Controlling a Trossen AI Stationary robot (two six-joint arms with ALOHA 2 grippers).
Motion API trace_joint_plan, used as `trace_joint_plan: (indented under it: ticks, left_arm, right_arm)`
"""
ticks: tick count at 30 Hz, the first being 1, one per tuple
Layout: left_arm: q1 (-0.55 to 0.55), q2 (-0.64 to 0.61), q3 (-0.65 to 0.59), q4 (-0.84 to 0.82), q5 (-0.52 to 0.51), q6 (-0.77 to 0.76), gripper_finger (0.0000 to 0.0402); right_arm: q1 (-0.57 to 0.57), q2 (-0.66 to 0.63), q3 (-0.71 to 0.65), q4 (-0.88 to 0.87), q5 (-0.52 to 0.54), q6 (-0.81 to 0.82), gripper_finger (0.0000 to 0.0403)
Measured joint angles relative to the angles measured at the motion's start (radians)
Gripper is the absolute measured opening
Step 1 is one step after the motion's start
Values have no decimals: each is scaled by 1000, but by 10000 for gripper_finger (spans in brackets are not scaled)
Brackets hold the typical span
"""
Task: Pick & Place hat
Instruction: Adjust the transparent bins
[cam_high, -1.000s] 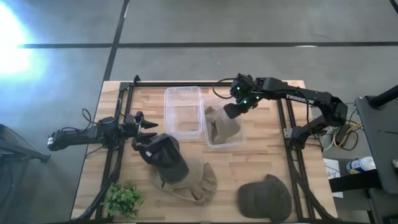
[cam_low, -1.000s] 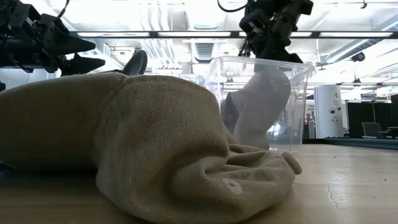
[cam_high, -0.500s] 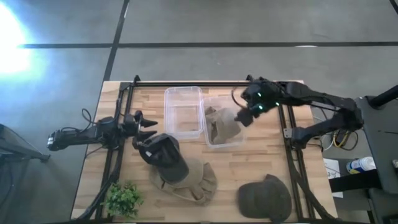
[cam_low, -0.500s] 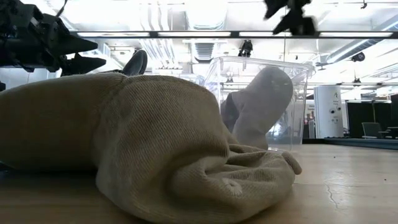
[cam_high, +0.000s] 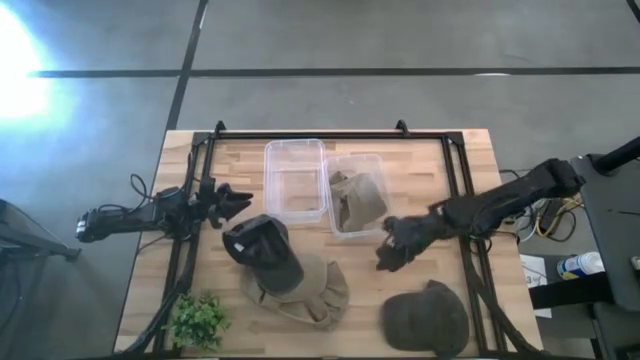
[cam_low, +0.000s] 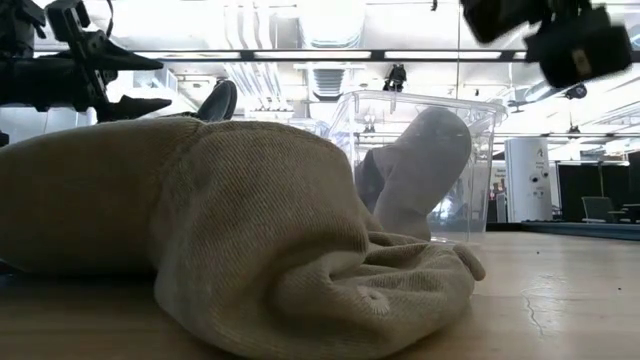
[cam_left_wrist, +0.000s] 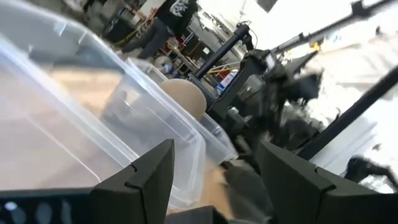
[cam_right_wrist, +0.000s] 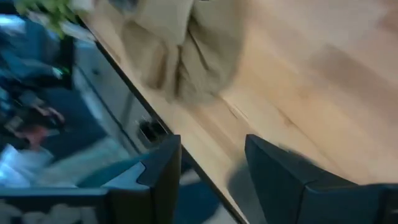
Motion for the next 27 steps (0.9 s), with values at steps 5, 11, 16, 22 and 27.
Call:
trace_joint_plan:
  ticks: [5,11,16,22,27]
  left_arm:
    - [0,1,0,-3,0,-47,225]
    - [0,5,0,-2,7,-97,225]
    - [0,7,0,-2,21,-248,225]
    - [-1,7,0,1,51,-308,225]
    - [-1,10,0,2,52,-283,225]
  right_arm:
    - [36,97,-163,353,155,119,167]
    - [53,297,-204,721,194,113,164]
    - [50,474,-139,796,191,103,164]
    - [58,453,-76,774,190,73,164]
    - [60,316,-33,498,279,32,164]
